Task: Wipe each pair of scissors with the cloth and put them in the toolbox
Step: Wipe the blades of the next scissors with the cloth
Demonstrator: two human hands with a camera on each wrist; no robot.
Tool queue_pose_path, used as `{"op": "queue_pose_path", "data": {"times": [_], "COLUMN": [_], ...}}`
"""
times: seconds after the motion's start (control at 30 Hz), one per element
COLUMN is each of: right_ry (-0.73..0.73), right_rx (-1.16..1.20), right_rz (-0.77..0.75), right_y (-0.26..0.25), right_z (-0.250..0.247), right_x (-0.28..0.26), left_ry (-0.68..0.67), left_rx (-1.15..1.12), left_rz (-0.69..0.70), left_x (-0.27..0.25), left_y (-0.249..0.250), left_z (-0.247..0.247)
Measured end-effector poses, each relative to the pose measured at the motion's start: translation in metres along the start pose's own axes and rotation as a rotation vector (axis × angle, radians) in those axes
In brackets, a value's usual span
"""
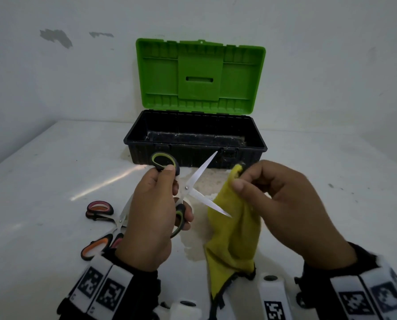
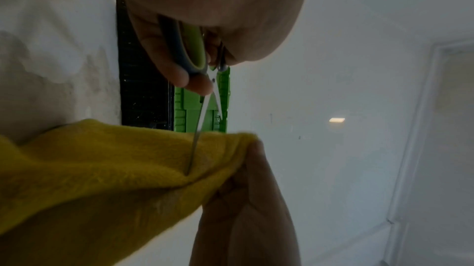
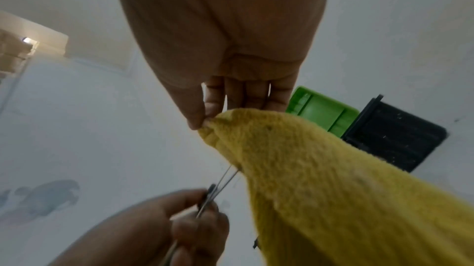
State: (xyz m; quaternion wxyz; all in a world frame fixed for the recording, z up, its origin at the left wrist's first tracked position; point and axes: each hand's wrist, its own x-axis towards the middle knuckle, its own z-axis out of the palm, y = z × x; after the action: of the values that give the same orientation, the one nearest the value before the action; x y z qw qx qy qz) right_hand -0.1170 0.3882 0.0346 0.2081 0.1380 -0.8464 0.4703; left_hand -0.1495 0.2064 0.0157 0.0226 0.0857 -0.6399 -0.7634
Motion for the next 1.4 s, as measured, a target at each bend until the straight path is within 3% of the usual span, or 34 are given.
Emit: {"op": "queue_pose_path", "data": {"times": [0.17,0.43,0.6,0.73,0.87,0.97,1.07,1.17,1.27,1.33,1.4], "right_ry": [-0.191,-0.192,-0.233,-0.092,0.223,0.295,0.154,-0.137,-0.361,-0.395,-0.326], "right_rx": [-0.109,-0.122,-0.127,-0.166,-0.106,-0.070,-0.074,-0.008,0.151,0.172,0.078], "right_rz": [0.013,0.078,0.128,0.204,0.283,0.254,0.150,0.032,0.056,0.098,0.060], "right_y": [-0.007,-0.001,0.004,0.020,0.032,0.028,0.014,0.000,-0.006,-0.003,0.002], "right_z": [0.037,0.032,0.009,-0.013,-0.034,-0.035,-0.022,-0.007,0.000,0.003,0.006], "right_x": [0.001,-0.006,-0.012,-0.009,0.006,0.020,0.024,0.015,0.002,-0.002,-0.004], "left_ry": [-0.036,0.067,0.031,-0.016,-0.190,-0.312,-0.356,-0.349,-0.332,-0.336,-0.356], "left_rx": [0.011,-0.002,-0.003,0.071,0.221,0.291,0.310,0.322,0.356,0.378,0.392], "left_rz": [-0.007,0.030,0.065,0.049,-0.020,-0.070,-0.108,-0.101,-0.097,-0.089,-0.065], "left_x": [-0.005,0.001,0.002,0.005,0.000,-0.005,-0.008,-0.009,-0.007,-0.006,-0.008], "left_y": [-0.001,0.005,0.006,0.012,0.012,0.006,0.000,-0.004,-0.004,-0.005,-0.006], "left_z": [0.007,-0.004,-0.007,-0.014,-0.018,-0.012,-0.005,0.000,-0.001,-0.002,-0.002]}}
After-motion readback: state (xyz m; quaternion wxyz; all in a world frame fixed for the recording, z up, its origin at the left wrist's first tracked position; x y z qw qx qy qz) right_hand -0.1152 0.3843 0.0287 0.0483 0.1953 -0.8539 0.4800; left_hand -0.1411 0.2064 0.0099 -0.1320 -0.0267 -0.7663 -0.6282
